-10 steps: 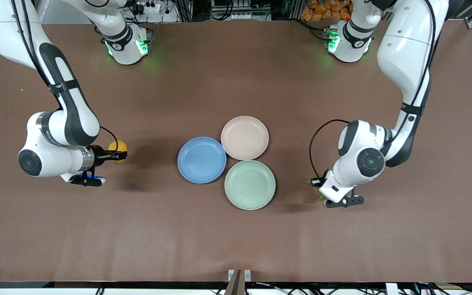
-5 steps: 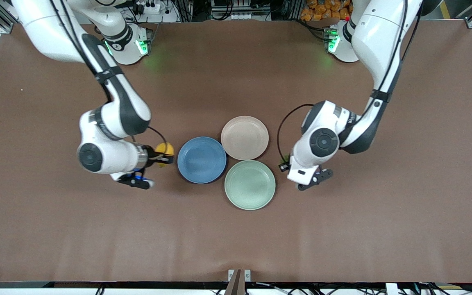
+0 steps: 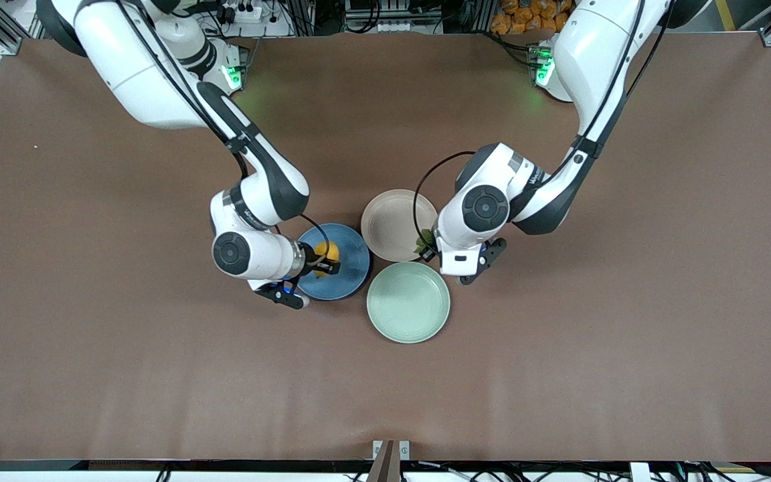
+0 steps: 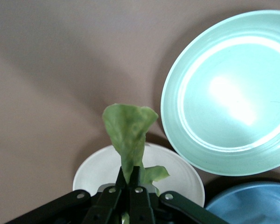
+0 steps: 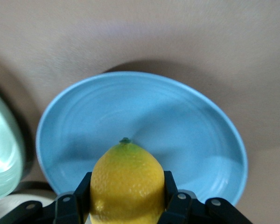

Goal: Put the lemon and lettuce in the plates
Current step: 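Lower the lemon onto the blue plate while the left gripper lowers lettuce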

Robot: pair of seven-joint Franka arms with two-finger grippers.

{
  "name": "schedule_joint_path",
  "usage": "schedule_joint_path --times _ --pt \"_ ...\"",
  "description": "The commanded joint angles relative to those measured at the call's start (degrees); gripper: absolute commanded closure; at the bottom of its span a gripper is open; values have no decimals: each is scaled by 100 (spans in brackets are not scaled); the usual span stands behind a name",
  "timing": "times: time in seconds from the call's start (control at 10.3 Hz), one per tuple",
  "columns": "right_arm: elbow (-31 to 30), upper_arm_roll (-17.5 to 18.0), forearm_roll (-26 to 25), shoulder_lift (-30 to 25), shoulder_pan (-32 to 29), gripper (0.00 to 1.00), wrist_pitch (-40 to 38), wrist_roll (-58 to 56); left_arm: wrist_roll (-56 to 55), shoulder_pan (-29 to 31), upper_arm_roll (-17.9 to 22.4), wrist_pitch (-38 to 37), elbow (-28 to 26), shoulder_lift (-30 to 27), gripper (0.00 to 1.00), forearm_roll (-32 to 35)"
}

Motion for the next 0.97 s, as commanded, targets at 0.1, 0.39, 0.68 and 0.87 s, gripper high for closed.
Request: schedule_joint_path --times 0.1,0.39,0.68,0.87 --pt "207 69 104 257 -27 89 -25 52 -1324 -348 -59 26 -53 -8 100 -121" --pt "294 157 78 117 -150 0 -86 -10 -1503 -419 -68 447 -26 106 47 -121" --pt "714 148 -27 -357 -571 0 -1259 -37 -1425 -455 -24 493 227 141 0 -59" --pt "927 122 -27 -839 -1115 0 -2140 -307 -1389 -263 2 449 439 -16 0 11"
